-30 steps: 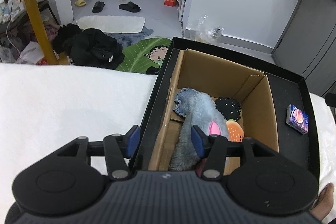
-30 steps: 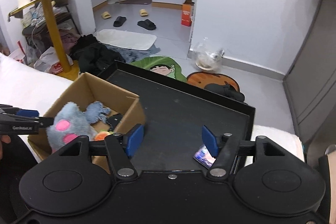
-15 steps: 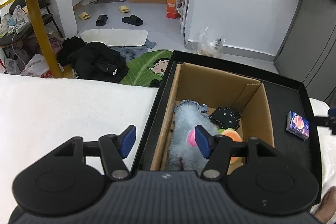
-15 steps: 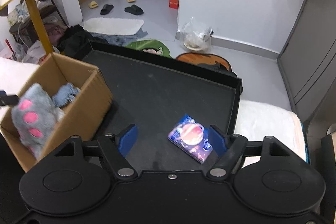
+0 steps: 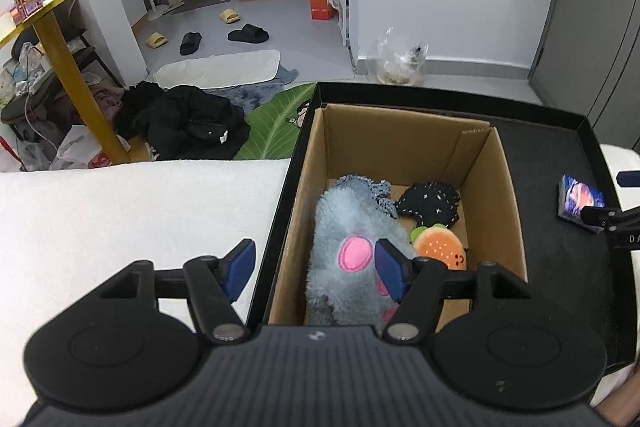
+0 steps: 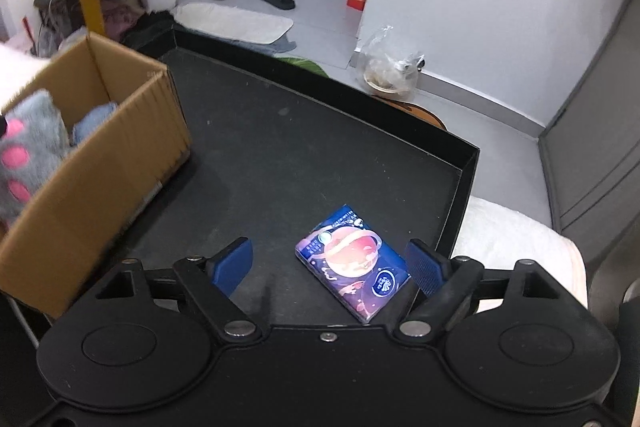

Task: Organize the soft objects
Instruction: 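Move the right tool to the purple card and close on it, then lift the purple card with the right tool and carry it over the box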

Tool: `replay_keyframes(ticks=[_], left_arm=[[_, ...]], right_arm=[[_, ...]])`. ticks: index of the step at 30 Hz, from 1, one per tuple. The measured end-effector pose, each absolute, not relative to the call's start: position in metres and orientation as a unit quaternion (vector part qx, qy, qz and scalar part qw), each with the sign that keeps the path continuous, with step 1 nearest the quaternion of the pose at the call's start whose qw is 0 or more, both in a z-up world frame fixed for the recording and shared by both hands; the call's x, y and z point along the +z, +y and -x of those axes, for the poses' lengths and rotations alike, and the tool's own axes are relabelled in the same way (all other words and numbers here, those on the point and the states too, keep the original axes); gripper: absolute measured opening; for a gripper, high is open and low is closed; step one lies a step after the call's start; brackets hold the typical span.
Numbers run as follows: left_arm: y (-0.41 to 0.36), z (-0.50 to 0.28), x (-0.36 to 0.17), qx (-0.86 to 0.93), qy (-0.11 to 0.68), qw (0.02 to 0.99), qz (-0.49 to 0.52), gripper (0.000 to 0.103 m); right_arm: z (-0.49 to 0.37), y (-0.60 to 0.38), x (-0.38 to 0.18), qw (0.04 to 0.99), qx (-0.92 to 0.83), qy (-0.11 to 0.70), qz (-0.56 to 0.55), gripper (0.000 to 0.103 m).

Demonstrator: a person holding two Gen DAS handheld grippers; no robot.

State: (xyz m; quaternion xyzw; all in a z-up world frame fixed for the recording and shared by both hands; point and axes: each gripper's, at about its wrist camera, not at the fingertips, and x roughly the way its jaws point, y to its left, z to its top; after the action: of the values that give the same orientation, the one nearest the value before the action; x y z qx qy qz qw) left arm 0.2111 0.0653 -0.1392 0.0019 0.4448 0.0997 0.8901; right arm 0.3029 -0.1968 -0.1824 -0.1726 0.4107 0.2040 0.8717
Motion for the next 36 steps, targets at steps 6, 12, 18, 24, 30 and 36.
replay_keyframes(ticks=[6, 12, 18, 24, 30, 36], left_arm=[[0.060, -0.217, -0.141, 0.108, 0.459, 0.882, -0.016, 0.064], [0.053, -0.223, -0.145, 0.117, 0.476, 0.871, -0.036, 0.064], [0.052, -0.226, -0.147, 0.129, 0.485, 0.864, -0.035, 0.064], [0.053, -0.229, -0.147, 0.139, 0.491, 0.859, -0.034, 0.064], [0.050, -0.228, -0.148, 0.140, 0.491, 0.859, -0.042, 0.064], [0.049, -0.227, -0.147, 0.140, 0.490, 0.860, -0.042, 0.064]], right_arm=[[-0.308, -0.192, -0.192, 0.865, 0.219, 0.405, 0.199, 0.083], [-0.314, -0.192, -0.205, 0.856, 0.224, 0.408, 0.224, 0.086], [-0.316, -0.194, -0.216, 0.852, 0.226, 0.415, 0.225, 0.082], [-0.309, -0.192, -0.216, 0.852, 0.219, 0.406, 0.249, 0.062], [-0.303, -0.188, -0.214, 0.836, 0.233, 0.414, 0.274, 0.060], [-0.293, -0.179, -0.213, 0.817, 0.242, 0.431, 0.296, 0.065]])
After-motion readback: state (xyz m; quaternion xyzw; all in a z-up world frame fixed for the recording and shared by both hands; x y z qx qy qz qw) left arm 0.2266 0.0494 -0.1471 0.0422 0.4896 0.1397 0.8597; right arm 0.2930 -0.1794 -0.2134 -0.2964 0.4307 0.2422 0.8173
